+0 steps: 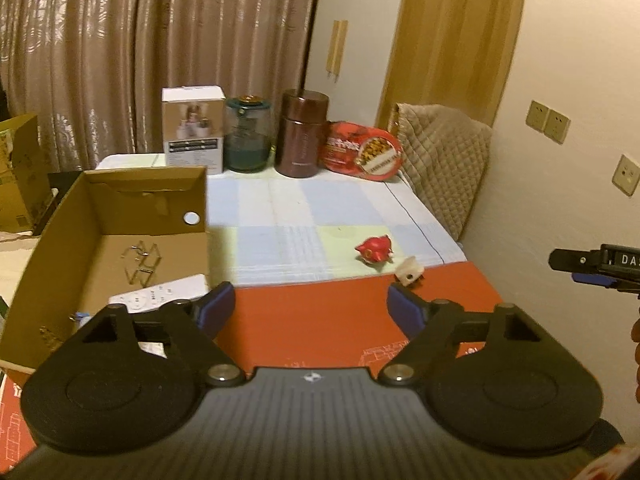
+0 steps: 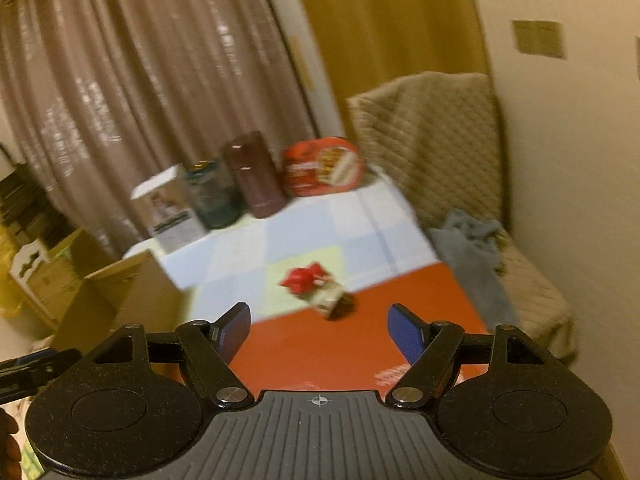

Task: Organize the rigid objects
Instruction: 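Move both grippers over the mat toward the red figurine and white plug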

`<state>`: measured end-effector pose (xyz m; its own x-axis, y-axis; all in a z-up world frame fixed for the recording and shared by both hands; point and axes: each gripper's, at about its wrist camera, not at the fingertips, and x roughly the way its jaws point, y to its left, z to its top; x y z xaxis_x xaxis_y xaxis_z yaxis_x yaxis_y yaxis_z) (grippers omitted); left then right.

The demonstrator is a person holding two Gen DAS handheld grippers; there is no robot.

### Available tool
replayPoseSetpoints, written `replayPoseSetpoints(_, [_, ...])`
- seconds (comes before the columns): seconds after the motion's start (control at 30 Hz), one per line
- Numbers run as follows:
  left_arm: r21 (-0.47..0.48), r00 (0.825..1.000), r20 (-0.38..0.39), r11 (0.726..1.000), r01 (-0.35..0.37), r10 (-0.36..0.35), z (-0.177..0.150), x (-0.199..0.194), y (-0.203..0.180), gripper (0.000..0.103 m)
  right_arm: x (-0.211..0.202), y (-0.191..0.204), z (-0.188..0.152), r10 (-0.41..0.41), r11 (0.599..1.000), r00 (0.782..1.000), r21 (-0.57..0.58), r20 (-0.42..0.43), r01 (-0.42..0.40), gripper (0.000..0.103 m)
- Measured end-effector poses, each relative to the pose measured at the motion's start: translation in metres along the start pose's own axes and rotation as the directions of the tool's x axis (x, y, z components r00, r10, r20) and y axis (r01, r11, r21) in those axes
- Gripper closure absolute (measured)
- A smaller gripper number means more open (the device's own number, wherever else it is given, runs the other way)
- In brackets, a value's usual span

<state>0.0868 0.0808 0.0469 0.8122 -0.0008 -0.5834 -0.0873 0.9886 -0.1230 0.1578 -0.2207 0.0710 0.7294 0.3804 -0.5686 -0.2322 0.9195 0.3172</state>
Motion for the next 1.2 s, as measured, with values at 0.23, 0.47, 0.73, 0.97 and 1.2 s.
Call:
replayPoseSetpoints(0.23, [0.025, 0.999, -0.047, 1.000, 0.013, -0.012, -0.011, 0.018, -0.023, 0.017, -0.010, -0.030, -0.007, -0.040, 0.999, 0.999, 0.019, -0.015, 0.041, 0.030])
replayPoseSetpoints(0.47, [0.037, 0.997, -0.068, 0.999, 0.026, -0.023, -0.014, 0.031, -0.033, 0.016, -0.007, -0.040, -0.010, -0.049, 0.998, 0.998, 0.024, -0.034, 0.050, 0.030])
replayPoseSetpoints(0.73, [0.041, 0.996, -0.086, 0.999, 0.032, -0.028, -0.012, 0.048, -0.037, 0.016, 0.013, -0.042, -0.011, -0.059, 0.998, 0.996, 0.000, -0.061, 0.059, 0.030])
replayPoseSetpoints(0.97, [0.037, 0.997, -0.071, 0.999, 0.022, -0.019, -0.007, 0.071, -0.041, 0.016, 0.038, -0.038, -0.008, -0.069, 0.992, 0.995, -0.113, -0.070, 0.061, 0.030])
replayPoseSetpoints(1.2, [0.013, 0.998, -0.069, 1.000, 0.008, -0.008, 0.002, 0.116, -0.043, 0.016, 0.079, -0.031, -0.002, -0.018, 0.959, 0.997, -0.283, -0.077, -0.004, 0.030])
